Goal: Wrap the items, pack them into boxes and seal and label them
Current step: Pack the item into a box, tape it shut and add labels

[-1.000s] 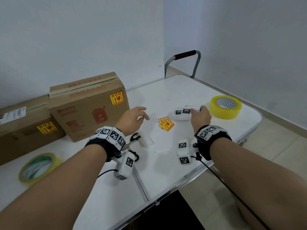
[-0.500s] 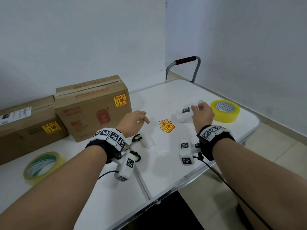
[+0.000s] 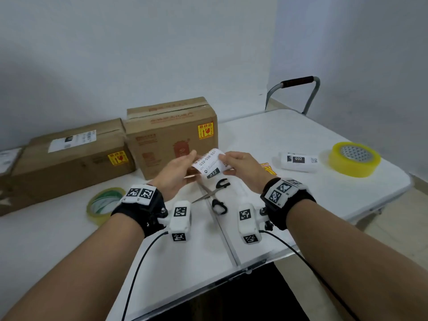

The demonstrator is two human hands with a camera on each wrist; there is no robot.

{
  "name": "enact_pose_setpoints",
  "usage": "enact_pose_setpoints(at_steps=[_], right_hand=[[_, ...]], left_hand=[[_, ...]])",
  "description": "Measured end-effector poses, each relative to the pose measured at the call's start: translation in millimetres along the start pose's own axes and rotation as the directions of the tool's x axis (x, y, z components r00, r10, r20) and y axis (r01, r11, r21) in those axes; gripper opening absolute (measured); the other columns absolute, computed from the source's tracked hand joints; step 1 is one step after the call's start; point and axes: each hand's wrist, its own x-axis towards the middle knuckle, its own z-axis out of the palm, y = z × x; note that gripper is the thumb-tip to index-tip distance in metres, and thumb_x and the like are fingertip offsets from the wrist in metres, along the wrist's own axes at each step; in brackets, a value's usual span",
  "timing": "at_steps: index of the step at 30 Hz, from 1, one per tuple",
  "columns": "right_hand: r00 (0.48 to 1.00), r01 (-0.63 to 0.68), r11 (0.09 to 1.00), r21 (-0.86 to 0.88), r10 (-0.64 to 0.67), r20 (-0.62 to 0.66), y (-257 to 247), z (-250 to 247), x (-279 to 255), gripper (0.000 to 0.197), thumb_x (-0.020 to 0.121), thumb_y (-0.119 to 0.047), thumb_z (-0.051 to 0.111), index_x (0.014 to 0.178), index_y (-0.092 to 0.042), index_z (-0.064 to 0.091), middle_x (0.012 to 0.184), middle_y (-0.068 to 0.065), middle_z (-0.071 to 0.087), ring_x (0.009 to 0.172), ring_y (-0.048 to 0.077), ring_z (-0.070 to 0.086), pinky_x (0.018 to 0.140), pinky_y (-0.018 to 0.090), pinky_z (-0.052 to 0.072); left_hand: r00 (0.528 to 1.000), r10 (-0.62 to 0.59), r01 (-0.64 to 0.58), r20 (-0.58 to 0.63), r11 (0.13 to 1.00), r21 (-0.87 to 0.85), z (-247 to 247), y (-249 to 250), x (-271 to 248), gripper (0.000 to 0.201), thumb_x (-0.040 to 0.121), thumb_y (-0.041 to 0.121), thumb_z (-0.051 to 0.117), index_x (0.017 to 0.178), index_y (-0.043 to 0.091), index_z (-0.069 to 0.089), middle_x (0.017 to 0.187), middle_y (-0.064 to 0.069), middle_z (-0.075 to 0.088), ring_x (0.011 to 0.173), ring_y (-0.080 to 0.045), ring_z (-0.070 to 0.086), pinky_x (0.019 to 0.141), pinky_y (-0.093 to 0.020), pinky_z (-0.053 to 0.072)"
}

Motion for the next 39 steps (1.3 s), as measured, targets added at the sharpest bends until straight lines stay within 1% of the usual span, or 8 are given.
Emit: enact_pose_setpoints(at_steps=[3,6,10,14,18,23,26,39], right_hand=[[1.0,-0.012,0.997,-0.072,0.012,-0.007,10.4,22.6,2.0,0.026,0.095,-0.022,0.061,0.109,-0.002,0.069,0.112,0.016,0.07,0.091,0.015,0.065,0.079,0.025,0.053],[1.0,0.005,0.991,-0.131,-0.007,-0.021,11.5,42.3,1.3,0.011,0.094,-0.017,0.063,0.095,-0.011,0.071,0.101,0.009,0.071,0.086,0.01,0.062,0.074,0.019,0.049],[0.998,0.018,0.968,-0.25,-0.032,-0.054,10.1,61.6,3.3,0.006,0.091,-0.009,0.064,0.095,-0.009,0.069,0.084,-0.003,0.066,0.073,0.004,0.058,0.06,0.009,0.043],[1.0,0.02,0.984,-0.177,-0.024,-0.019,5.9,79.6,3.7,0.013,0.091,-0.007,0.065,0.104,-0.005,0.066,0.093,0.006,0.069,0.082,0.013,0.063,0.066,0.022,0.05],[0.996,0.093,0.979,-0.179,-0.093,0.008,3.2,90.6,2.6,0.008,0.092,-0.012,0.065,0.099,-0.009,0.067,0.086,0.001,0.07,0.077,0.008,0.065,0.064,0.017,0.051],[0.99,0.112,0.986,-0.125,-0.122,-0.073,6.9,89.7,3.1,0.011,0.095,-0.006,0.058,0.104,-0.005,0.064,0.09,0.006,0.068,0.079,0.014,0.064,0.07,0.022,0.052],[0.992,0.1,0.991,-0.091,-0.107,-0.072,8.4,84.9,2.3,0.012,0.095,-0.005,0.057,0.105,-0.003,0.064,0.091,0.007,0.069,0.084,0.017,0.065,0.075,0.025,0.051],[0.992,0.09,0.992,-0.087,-0.097,-0.076,7.0,83.2,-0.8,0.011,0.094,-0.004,0.058,0.102,-0.004,0.065,0.087,-0.002,0.067,0.086,0.015,0.066,0.073,0.02,0.052]], left_hand=[[0.998,0.06,-0.06,-0.023,0.998,0.009,-19.8,-4.7,-12.6,0.033,0.102,0.033,0.047,0.112,0.009,0.068,0.104,-0.005,0.073,0.095,-0.015,0.066,0.092,-0.031,0.052],[0.994,0.098,-0.1,-0.045,0.995,-0.032,-40.7,-10.6,-21.3,0.021,0.095,0.013,0.061,0.114,0.009,0.066,0.107,-0.009,0.071,0.1,-0.022,0.064,0.099,-0.039,0.048],[0.982,0.18,-0.171,-0.052,0.974,0.15,-56.8,-19.0,-32.1,0.027,0.087,0.002,0.068,0.11,0.016,0.067,0.098,-0.004,0.074,0.091,-0.016,0.069,0.087,-0.032,0.052],[0.956,0.269,-0.232,-0.12,0.938,0.256,-61.5,-27.6,-37.5,0.026,0.086,0.003,0.07,0.107,0.018,0.068,0.091,0.0,0.073,0.09,-0.018,0.069,0.086,-0.031,0.053],[0.946,0.296,-0.248,-0.128,0.922,0.298,-60.0,-30.2,-37.4,0.022,0.086,0.005,0.071,0.103,0.02,0.069,0.093,-0.003,0.073,0.092,-0.021,0.07,0.087,-0.034,0.055],[0.966,0.219,-0.205,-0.135,0.973,0.107,-60.5,-29.4,-39.8,0.019,0.091,0.001,0.065,0.107,0.009,0.068,0.092,-0.005,0.072,0.086,-0.013,0.068,0.081,-0.021,0.055],[0.983,0.139,-0.138,-0.122,0.99,0.02,-68.6,-32.6,-41.4,0.016,0.092,0.001,0.062,0.104,0.009,0.07,0.089,-0.004,0.074,0.083,-0.013,0.065,0.08,-0.02,0.055],[0.996,0.066,-0.059,-0.053,0.991,0.118,-72.5,-29.1,-46.4,0.015,0.092,0.017,0.066,0.101,0.006,0.072,0.095,-0.005,0.074,0.079,-0.01,0.062,0.08,-0.024,0.054]])
